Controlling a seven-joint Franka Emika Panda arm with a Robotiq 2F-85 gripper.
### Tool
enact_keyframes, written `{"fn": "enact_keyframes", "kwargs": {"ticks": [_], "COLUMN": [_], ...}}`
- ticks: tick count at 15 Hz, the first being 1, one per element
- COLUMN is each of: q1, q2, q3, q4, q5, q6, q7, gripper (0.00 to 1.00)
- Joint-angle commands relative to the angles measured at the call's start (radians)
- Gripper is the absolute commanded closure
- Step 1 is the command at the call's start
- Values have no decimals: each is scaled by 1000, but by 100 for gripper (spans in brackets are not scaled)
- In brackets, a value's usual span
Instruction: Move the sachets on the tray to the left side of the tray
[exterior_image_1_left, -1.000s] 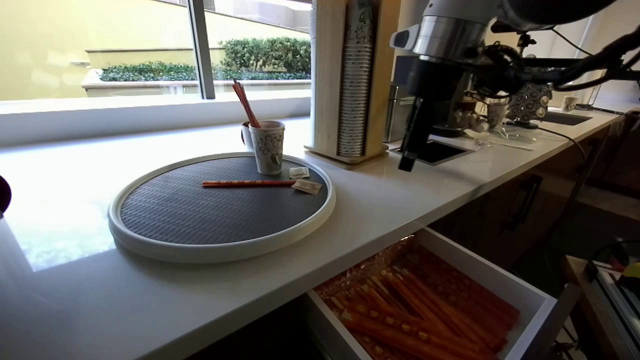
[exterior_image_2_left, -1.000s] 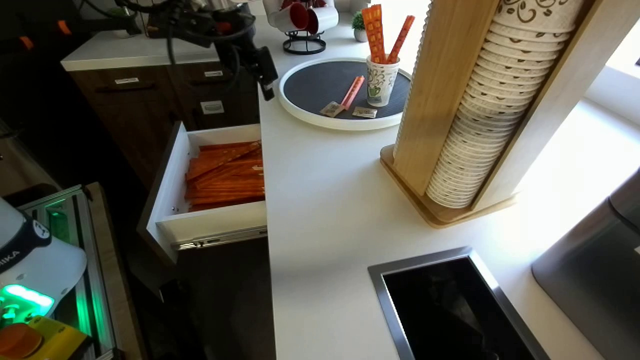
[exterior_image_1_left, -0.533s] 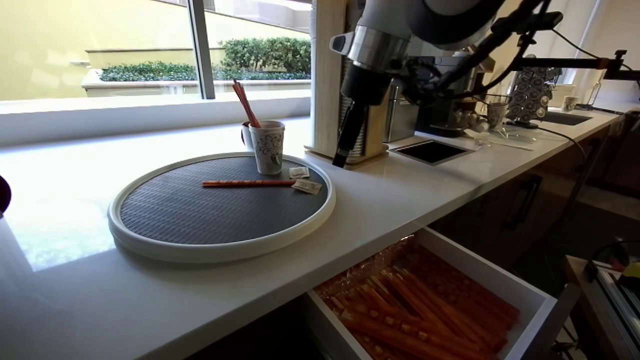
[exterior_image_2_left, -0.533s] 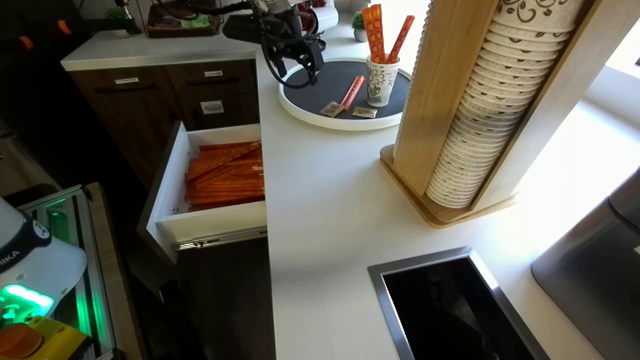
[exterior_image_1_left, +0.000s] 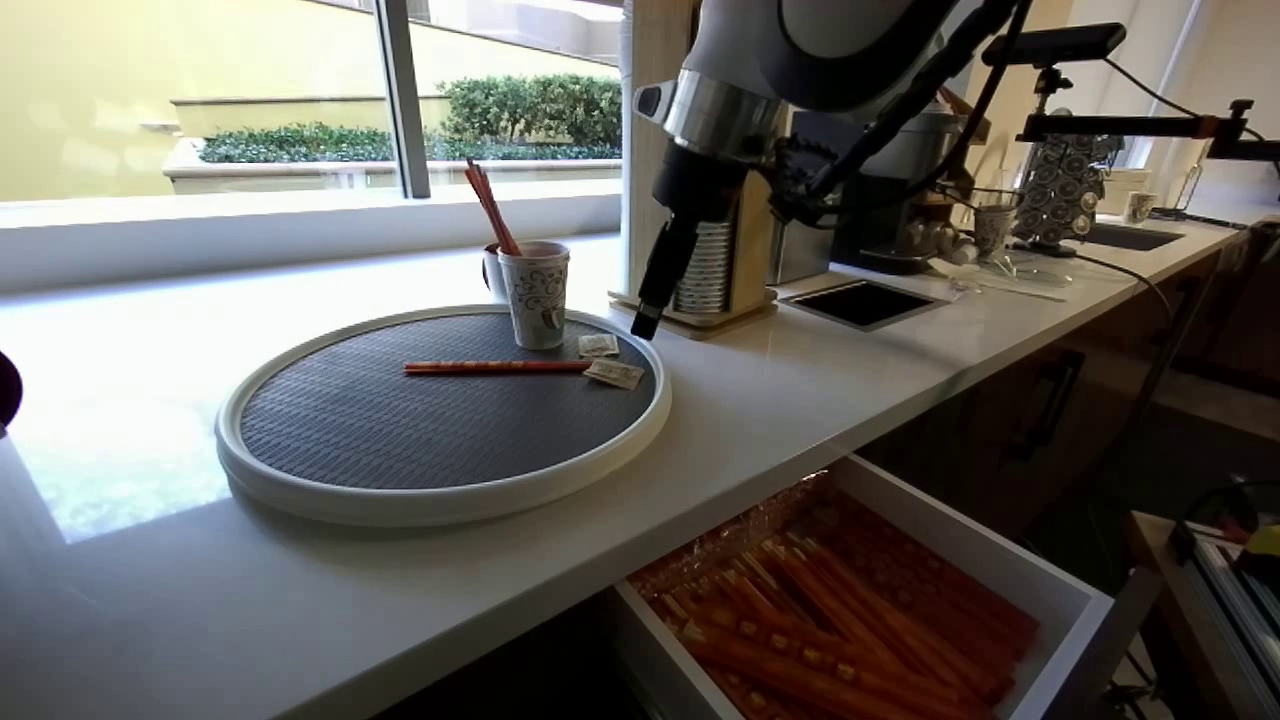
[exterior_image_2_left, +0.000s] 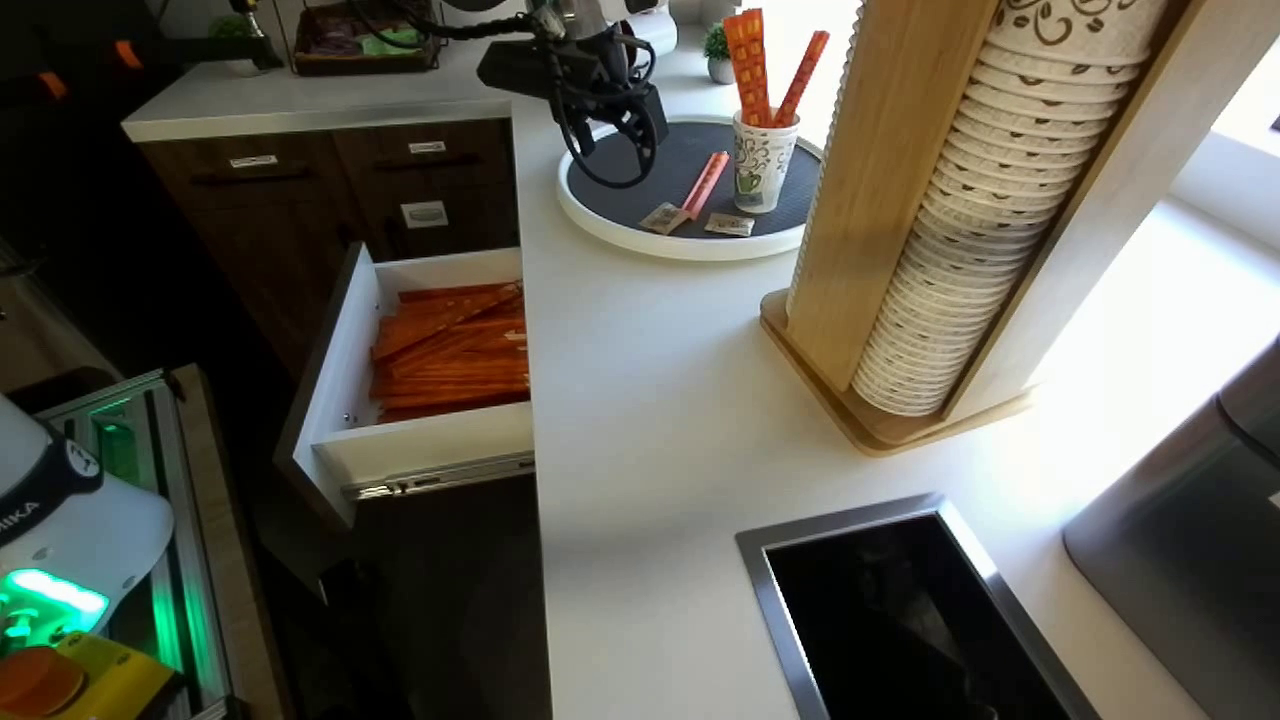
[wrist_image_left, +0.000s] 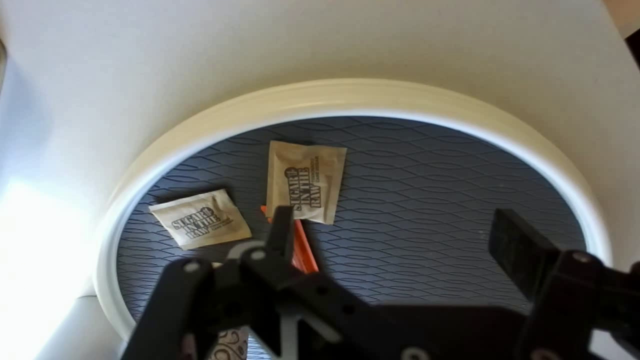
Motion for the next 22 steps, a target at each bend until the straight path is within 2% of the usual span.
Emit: {"fn": "enact_keyframes", "kwargs": {"ticks": [1, 4, 8, 16, 17, 19, 20, 22], "q1": [-27, -45, -58, -100, -105, -112, -118, -113], "q2": [58, 113, 187, 283, 290, 300, 305, 309], "q3": [26, 46, 60, 79, 83, 86, 92, 84], "q4": [29, 48, 80, 135, 140, 148, 153, 153], "q5": [30, 51, 11, -2, -1, -1, 5, -11], "q6": [37, 106, 205, 273, 275, 271, 263, 271], "q7": [-11, -25, 4, 14, 14, 17, 17, 24], "gripper": [0, 0, 0, 1, 14, 20, 31, 33]}}
